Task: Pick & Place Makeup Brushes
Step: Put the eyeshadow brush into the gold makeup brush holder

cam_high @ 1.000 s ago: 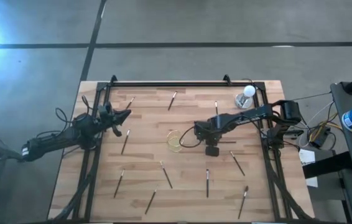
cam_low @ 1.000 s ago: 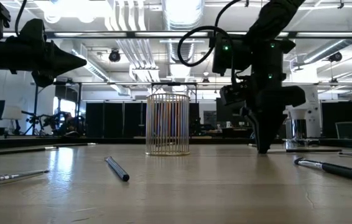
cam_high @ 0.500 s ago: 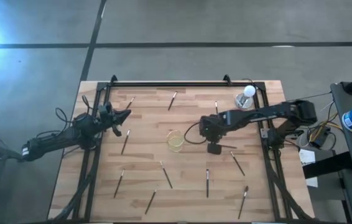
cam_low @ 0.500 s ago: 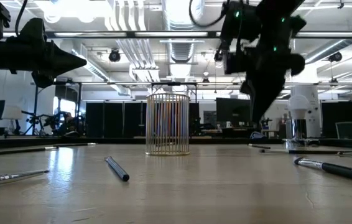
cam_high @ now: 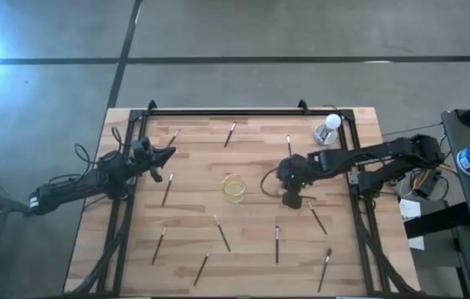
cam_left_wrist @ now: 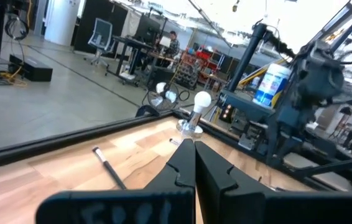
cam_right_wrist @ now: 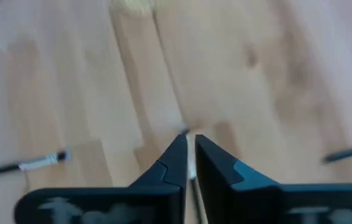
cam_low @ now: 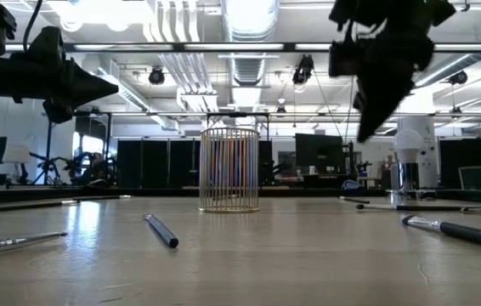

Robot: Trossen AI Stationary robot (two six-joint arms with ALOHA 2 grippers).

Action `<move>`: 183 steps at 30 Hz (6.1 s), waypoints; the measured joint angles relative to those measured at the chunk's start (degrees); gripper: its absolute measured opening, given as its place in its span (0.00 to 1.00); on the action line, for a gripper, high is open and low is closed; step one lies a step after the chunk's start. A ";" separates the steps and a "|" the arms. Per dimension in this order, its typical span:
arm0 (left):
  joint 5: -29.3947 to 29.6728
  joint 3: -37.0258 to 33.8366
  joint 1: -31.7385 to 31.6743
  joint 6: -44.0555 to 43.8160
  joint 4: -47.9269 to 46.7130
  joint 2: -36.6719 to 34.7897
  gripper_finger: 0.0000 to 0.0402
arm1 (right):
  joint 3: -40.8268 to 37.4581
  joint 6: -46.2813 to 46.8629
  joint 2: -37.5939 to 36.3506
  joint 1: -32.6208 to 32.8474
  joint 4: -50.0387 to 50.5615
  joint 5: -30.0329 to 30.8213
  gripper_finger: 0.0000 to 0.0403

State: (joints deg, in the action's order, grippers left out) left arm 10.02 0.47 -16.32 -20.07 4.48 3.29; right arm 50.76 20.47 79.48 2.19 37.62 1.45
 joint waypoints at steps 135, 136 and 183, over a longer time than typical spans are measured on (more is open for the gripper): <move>-0.11 -0.13 0.02 0.06 -0.63 1.25 0.00 | 10.49 5.17 18.67 -0.63 -46.79 8.61 0.02; -0.11 -0.13 0.02 0.06 -0.64 1.25 0.00 | 10.49 5.33 18.67 -0.63 -46.79 8.61 0.02; 0.30 0.83 3.83 -3.02 -3.25 9.89 0.00 | -8.35 -15.01 -0.28 -6.95 -50.22 2.82 0.02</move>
State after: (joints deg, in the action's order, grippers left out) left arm 10.32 1.30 -12.48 -23.09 1.23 13.18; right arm 42.41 5.46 79.20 -4.76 -12.61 4.28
